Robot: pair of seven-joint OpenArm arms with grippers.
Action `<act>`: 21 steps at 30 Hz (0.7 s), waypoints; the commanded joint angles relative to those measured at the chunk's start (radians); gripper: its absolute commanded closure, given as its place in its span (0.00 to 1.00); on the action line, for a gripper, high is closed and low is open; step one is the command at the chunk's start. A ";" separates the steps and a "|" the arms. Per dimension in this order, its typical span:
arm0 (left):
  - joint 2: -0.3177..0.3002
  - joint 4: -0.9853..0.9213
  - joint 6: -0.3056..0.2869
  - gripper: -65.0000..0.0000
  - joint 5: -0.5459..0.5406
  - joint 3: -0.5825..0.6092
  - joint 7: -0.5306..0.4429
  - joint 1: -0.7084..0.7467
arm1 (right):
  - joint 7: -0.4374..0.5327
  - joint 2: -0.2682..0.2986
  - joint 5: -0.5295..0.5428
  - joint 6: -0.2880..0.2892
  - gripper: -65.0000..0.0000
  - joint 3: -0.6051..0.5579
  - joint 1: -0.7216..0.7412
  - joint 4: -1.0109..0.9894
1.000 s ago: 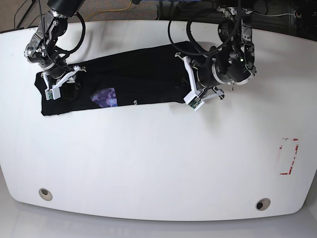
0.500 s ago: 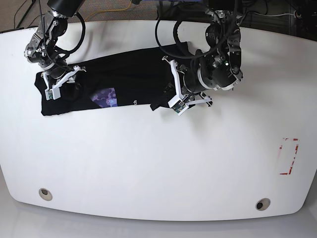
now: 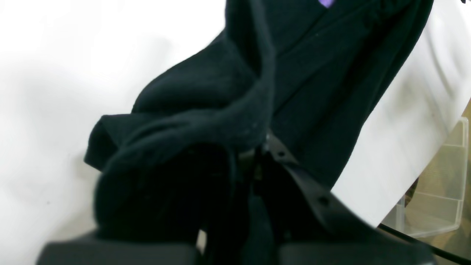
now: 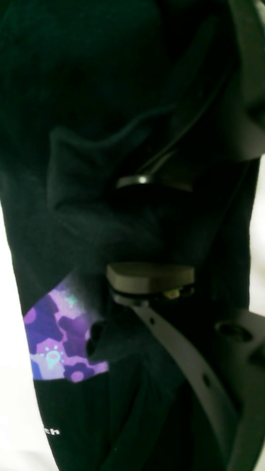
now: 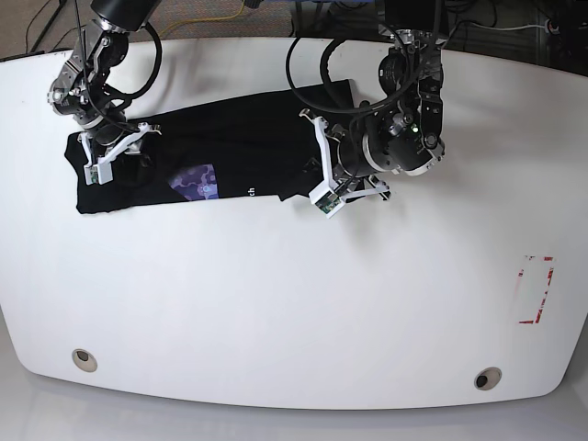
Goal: Layout the t-shirt on the table in an organized manner, then fold the t-shirt properly
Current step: 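Lift the strip end with the left gripper toward the right gripper, then fold the held end over onto the strip middle with the left gripper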
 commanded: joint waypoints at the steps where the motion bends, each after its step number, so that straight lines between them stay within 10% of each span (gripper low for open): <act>1: 0.006 0.013 -0.001 0.99 -0.018 0.004 -0.022 -0.023 | -0.066 -0.001 -0.038 -0.008 0.62 -0.003 -0.007 -0.002; 21: 0.006 -0.063 -0.001 0.98 -0.025 0.007 -0.022 -0.071 | -0.066 -0.001 -0.038 -0.008 0.62 -0.003 -0.007 -0.002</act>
